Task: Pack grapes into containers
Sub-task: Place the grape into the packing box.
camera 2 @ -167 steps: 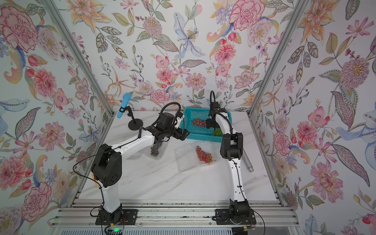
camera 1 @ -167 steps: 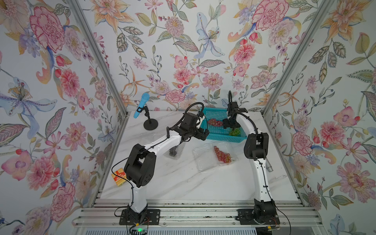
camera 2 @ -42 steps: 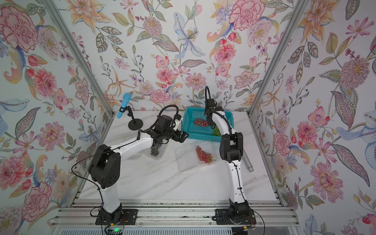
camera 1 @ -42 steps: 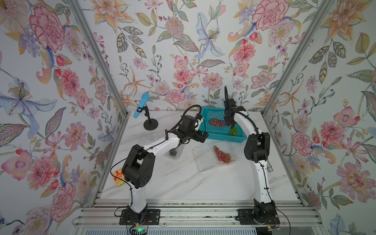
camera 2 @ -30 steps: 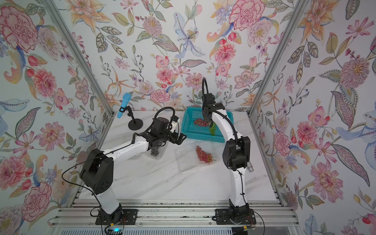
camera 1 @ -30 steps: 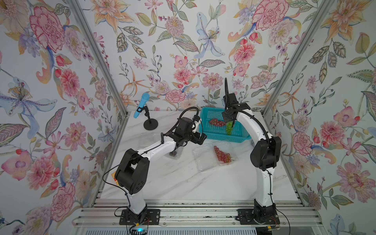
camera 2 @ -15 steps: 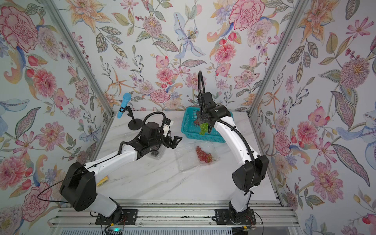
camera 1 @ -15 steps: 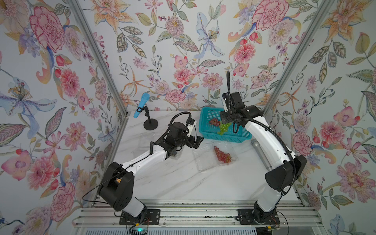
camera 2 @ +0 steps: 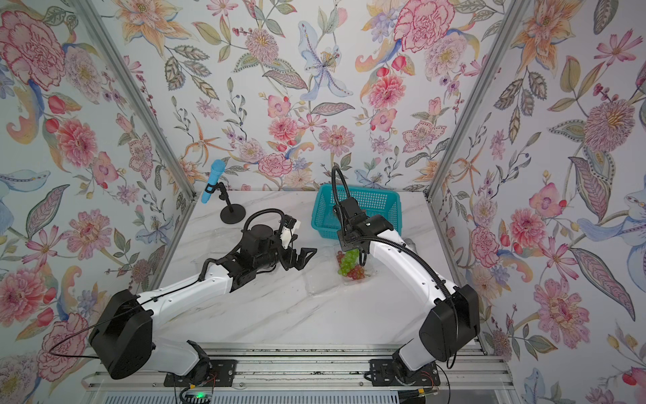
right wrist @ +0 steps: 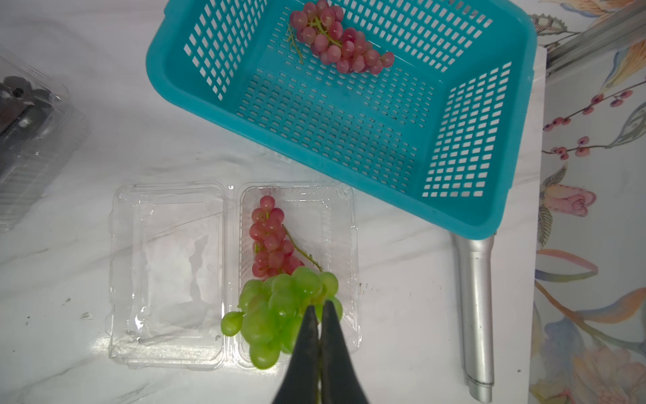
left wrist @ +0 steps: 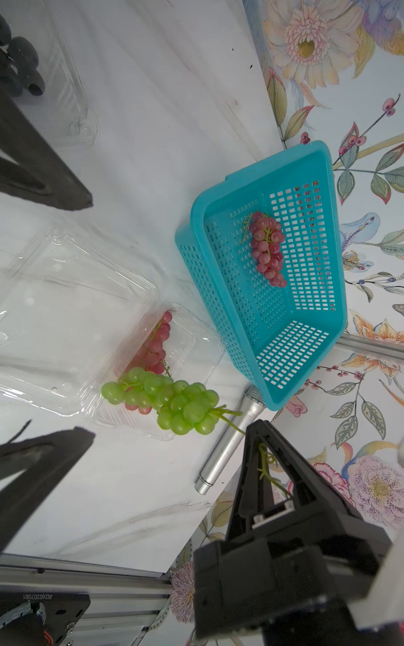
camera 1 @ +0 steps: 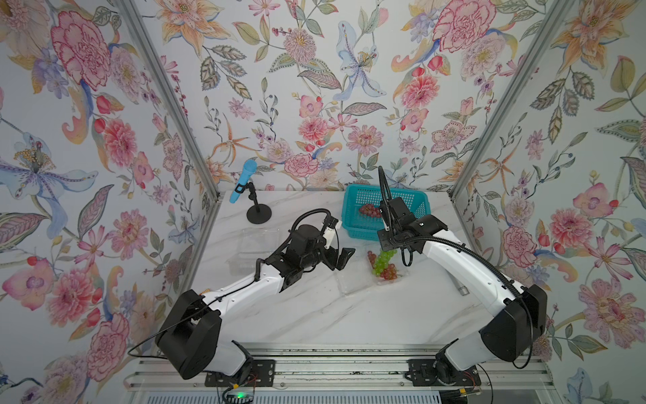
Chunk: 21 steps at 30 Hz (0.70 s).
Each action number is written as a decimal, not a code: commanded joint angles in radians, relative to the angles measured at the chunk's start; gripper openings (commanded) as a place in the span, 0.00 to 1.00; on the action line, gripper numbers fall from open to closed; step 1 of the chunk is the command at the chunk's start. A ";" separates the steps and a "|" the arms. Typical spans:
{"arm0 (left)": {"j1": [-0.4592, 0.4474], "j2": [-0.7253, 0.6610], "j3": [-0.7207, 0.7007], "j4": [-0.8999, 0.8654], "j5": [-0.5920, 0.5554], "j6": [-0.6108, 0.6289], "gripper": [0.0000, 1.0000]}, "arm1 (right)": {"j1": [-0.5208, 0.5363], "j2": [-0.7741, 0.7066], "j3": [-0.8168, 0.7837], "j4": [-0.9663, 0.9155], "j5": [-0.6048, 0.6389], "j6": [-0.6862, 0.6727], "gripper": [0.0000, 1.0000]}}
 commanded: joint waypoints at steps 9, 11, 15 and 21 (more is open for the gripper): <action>-0.060 -0.021 -0.061 0.093 -0.100 -0.051 1.00 | -0.114 -0.090 -0.004 0.119 -0.066 0.001 0.00; -0.071 -0.014 -0.059 0.103 -0.106 -0.056 1.00 | -0.130 -0.096 -0.013 0.131 -0.081 -0.006 0.00; -0.084 0.002 -0.055 0.113 -0.120 -0.059 1.00 | -0.126 -0.102 -0.110 0.181 -0.115 0.008 0.00; -0.093 0.009 -0.071 0.125 -0.128 -0.060 1.00 | -0.084 -0.112 -0.290 0.301 -0.164 0.074 0.00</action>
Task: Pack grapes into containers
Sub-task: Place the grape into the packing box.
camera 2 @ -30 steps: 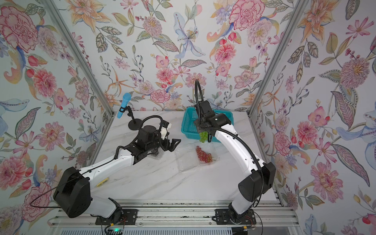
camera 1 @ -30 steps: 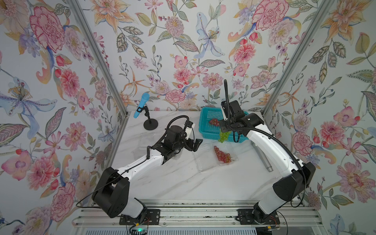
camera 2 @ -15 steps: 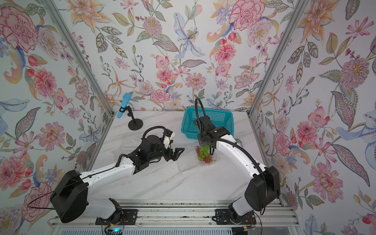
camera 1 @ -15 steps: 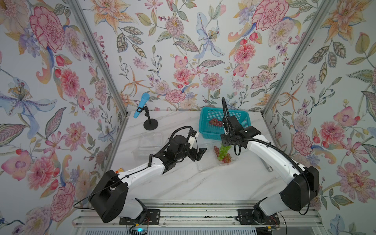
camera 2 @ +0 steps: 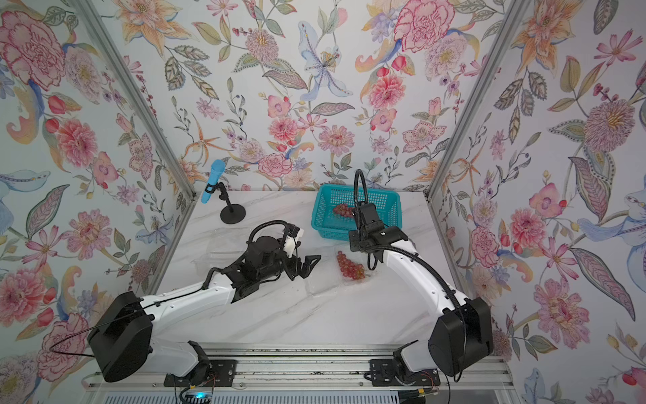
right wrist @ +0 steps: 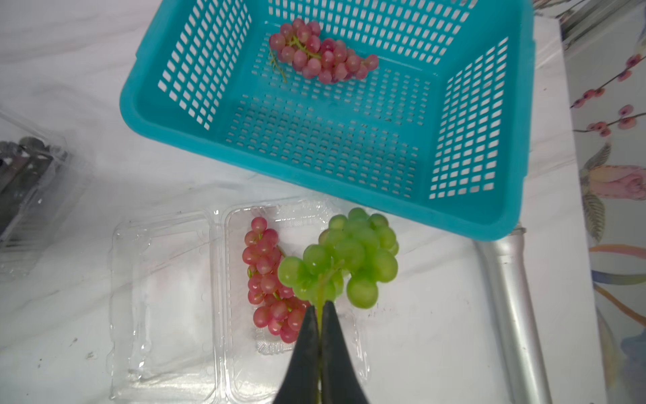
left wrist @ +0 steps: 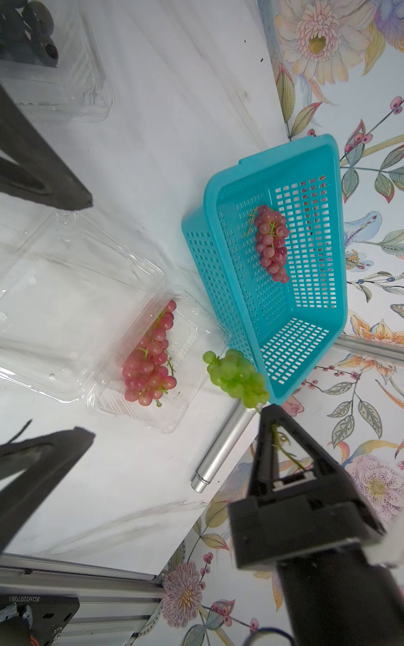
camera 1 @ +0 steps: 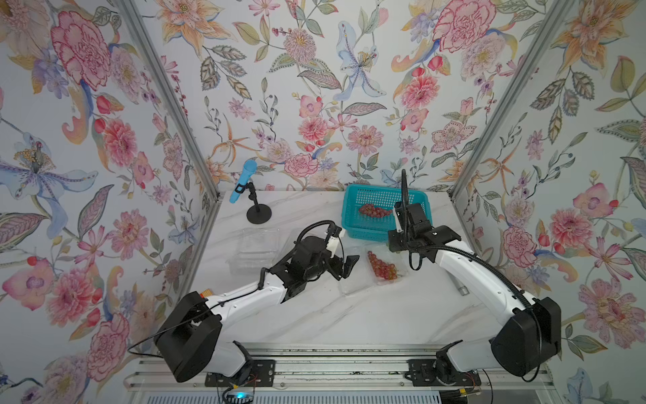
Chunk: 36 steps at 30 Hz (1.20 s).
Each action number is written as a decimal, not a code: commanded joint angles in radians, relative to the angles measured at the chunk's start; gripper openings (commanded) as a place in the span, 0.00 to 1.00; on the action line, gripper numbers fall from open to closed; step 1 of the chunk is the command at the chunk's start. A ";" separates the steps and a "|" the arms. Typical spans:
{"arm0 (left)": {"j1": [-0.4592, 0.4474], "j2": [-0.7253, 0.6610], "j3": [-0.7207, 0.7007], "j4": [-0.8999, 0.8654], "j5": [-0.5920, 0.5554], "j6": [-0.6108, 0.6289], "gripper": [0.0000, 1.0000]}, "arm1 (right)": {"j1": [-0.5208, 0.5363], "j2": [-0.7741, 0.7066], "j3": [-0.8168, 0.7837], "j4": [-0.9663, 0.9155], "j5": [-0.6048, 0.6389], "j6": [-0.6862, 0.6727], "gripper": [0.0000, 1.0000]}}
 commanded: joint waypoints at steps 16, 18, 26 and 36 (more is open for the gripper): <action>-0.018 0.026 -0.057 0.066 -0.031 -0.018 1.00 | 0.103 0.044 -0.105 0.130 -0.040 0.094 0.00; -0.017 0.034 -0.053 0.067 -0.030 -0.016 1.00 | 0.101 0.049 -0.134 0.130 -0.035 0.099 0.00; -0.018 0.050 -0.041 0.048 -0.021 -0.009 1.00 | 0.097 0.042 -0.246 0.148 -0.016 0.133 0.00; -0.018 0.062 -0.050 0.069 -0.008 -0.052 1.00 | 0.039 -0.053 -0.322 0.157 -0.044 0.115 0.18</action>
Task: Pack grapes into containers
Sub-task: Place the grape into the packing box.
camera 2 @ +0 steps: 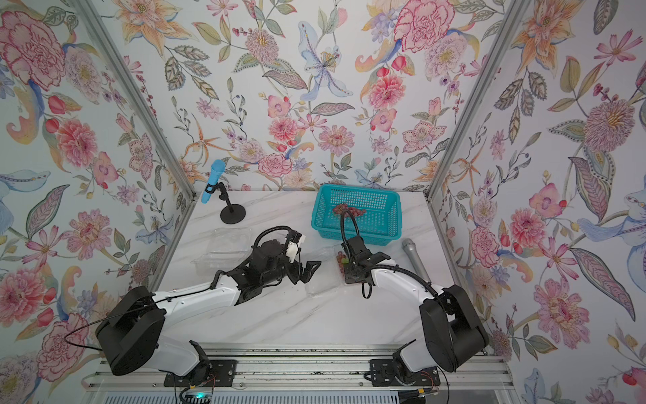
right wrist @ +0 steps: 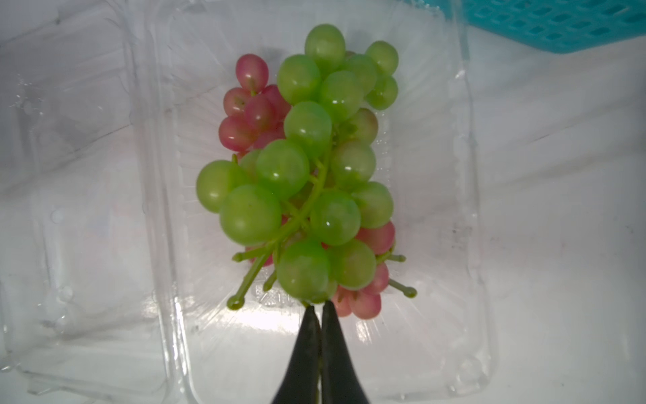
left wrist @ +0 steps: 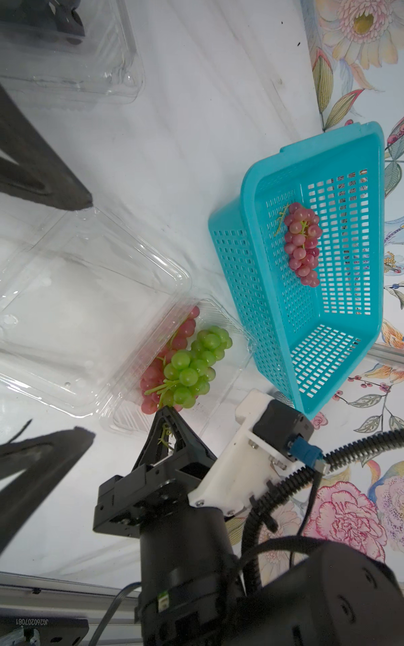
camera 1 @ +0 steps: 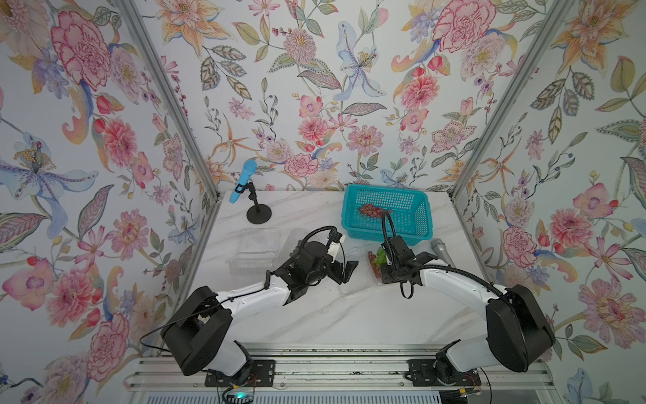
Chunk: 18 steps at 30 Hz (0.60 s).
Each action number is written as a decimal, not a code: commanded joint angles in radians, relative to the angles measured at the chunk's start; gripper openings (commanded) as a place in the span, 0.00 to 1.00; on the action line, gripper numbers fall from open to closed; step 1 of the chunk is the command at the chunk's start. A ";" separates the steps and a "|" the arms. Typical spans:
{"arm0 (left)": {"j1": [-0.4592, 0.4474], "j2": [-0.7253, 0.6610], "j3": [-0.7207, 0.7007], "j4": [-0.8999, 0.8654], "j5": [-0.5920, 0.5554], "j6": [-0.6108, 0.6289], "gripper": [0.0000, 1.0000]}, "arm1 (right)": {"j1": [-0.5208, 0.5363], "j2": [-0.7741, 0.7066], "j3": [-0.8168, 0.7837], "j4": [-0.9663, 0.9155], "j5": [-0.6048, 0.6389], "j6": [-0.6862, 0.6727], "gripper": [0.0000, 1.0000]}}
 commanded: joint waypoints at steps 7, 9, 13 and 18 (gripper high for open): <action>-0.011 -0.022 -0.017 0.010 -0.031 -0.033 1.00 | -0.124 -0.170 0.001 0.018 -0.131 -0.020 0.45; -0.011 -0.016 -0.016 0.009 -0.031 -0.030 1.00 | -0.150 -0.176 0.004 0.018 -0.144 -0.026 0.53; -0.011 -0.006 -0.012 0.003 -0.026 -0.027 1.00 | -0.202 -0.161 0.008 0.018 -0.180 -0.024 0.73; -0.011 -0.027 -0.014 -0.027 -0.038 -0.031 1.00 | -0.263 -0.136 0.018 0.044 -0.245 -0.016 0.93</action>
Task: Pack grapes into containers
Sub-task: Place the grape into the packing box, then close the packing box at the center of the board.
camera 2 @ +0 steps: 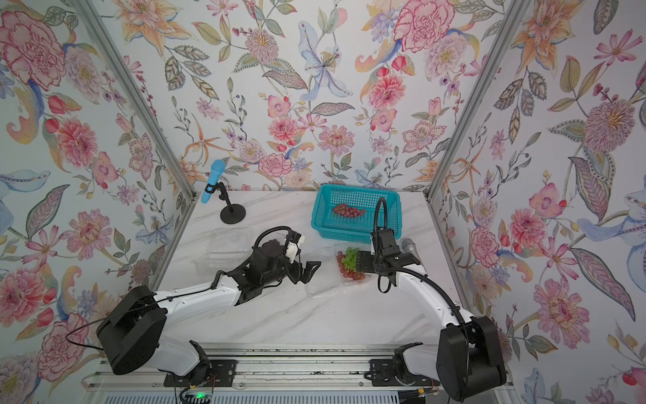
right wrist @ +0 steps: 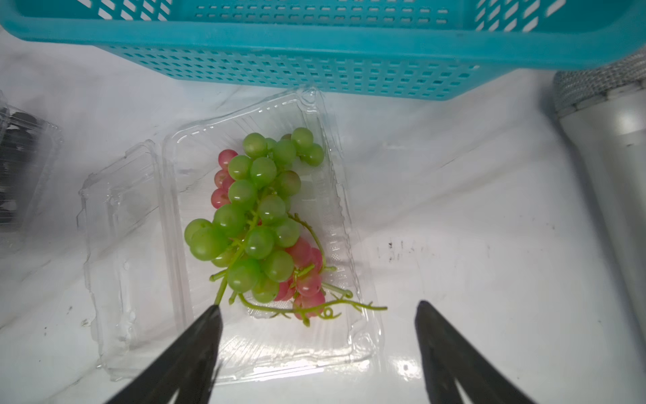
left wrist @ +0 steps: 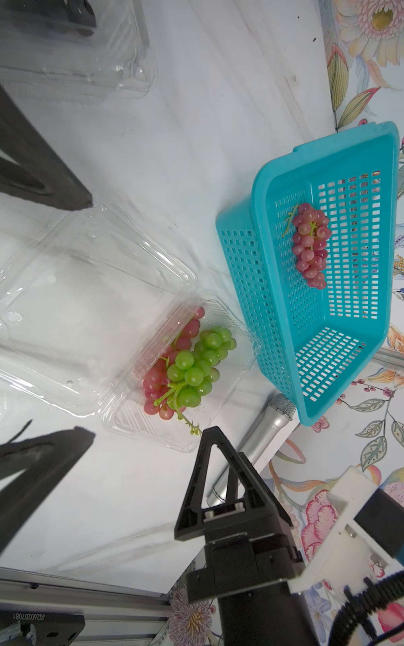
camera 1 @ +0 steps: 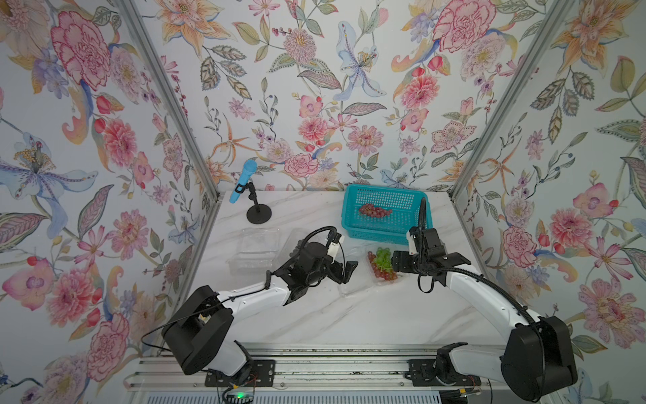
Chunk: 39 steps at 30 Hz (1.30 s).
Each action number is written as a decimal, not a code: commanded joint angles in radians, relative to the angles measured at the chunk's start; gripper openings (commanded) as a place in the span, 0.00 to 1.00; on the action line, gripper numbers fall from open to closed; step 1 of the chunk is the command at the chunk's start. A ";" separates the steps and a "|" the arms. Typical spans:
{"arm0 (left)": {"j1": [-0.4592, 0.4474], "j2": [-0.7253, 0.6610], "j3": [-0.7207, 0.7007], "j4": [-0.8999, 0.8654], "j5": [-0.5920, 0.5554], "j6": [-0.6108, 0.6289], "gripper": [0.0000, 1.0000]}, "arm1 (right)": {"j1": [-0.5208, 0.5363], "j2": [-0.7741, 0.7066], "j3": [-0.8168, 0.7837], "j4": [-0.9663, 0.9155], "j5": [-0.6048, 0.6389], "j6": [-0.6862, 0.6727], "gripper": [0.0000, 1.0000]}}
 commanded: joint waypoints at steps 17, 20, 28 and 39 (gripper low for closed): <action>-0.011 -0.060 -0.033 -0.089 -0.037 -0.059 1.00 | -0.104 0.345 0.265 0.175 -0.114 0.038 1.00; -0.011 -0.036 -0.028 -0.113 -0.024 -0.072 1.00 | -0.099 0.363 0.291 0.179 -0.125 0.029 1.00; -0.011 -0.020 -0.082 -0.087 -0.018 -0.151 1.00 | -0.052 0.263 0.207 0.167 -0.147 -0.020 1.00; -0.009 0.039 -0.108 -0.079 0.017 -0.212 1.00 | 0.006 0.147 0.041 0.125 0.006 -0.048 1.00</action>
